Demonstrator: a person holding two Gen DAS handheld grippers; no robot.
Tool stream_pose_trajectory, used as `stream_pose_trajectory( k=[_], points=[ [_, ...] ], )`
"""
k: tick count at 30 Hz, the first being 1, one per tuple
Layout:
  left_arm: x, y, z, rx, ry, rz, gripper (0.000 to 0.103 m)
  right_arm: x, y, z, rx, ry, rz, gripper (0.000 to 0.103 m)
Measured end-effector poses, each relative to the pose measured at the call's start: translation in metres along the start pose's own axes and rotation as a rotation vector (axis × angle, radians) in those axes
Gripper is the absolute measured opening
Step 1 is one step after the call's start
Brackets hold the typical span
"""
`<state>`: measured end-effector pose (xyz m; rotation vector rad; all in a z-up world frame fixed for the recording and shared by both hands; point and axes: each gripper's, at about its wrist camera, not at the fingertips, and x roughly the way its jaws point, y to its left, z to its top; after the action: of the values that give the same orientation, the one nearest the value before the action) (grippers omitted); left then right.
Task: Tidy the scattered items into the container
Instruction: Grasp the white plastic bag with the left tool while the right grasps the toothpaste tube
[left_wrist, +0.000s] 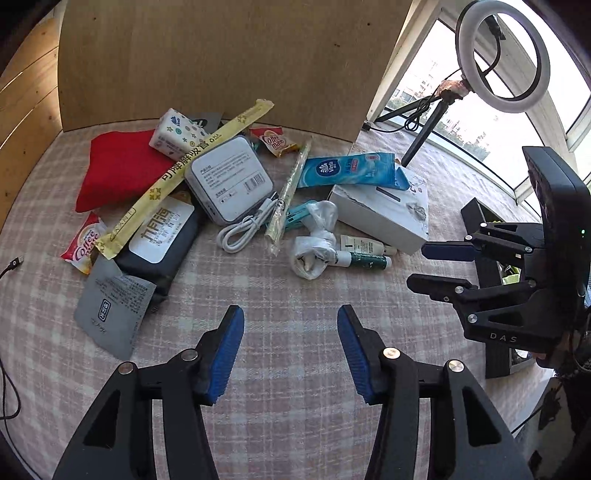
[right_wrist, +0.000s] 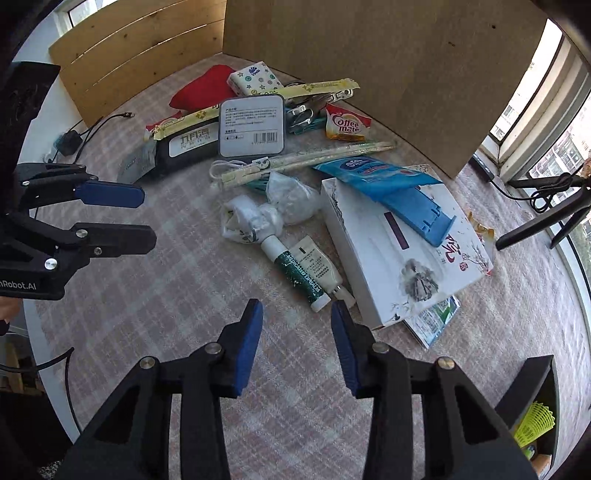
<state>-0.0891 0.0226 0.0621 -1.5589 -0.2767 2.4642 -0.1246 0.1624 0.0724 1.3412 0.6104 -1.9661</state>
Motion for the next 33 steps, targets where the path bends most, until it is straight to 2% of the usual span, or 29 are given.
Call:
stream_pose_trajectory(
  k=[7,9,17,19,21,23,26,31,33],
  points=[
    [0.042,-0.011,0.021,-0.004,0.031,-0.015,0.050,0.028,-0.004,0.017,-0.048,0.016,0.046,0.038],
    [0.048,-0.011,0.026,-0.001,0.030,-0.004,0.053,0.035,-0.005,0.020,-0.055,0.023,0.062,0.038],
    [0.065,-0.009,0.040,-0.008,0.033,-0.021,0.053,0.050,0.000,0.025,-0.064,0.038,0.113,0.038],
    [0.068,-0.011,0.041,-0.002,0.038,-0.025,0.051,0.051,0.001,0.022,-0.053,0.059,0.151,0.032],
    [0.072,-0.013,0.040,0.007,0.049,-0.030,0.048,0.052,0.002,0.017,-0.056,0.065,0.141,0.030],
    [0.073,-0.015,0.037,0.018,0.051,-0.028,0.039,0.052,0.001,0.016,-0.043,0.059,0.136,0.028],
    [0.073,-0.015,0.035,0.002,0.048,-0.037,0.039,0.053,-0.007,0.018,0.008,0.057,0.119,0.016],
    [0.063,-0.015,0.029,0.008,0.023,-0.027,0.038,0.048,-0.010,0.008,0.051,0.068,0.091,0.016],
    [0.056,-0.014,0.026,0.004,0.017,-0.029,0.037,0.043,-0.014,0.000,0.091,0.070,0.108,0.016]
  ],
)
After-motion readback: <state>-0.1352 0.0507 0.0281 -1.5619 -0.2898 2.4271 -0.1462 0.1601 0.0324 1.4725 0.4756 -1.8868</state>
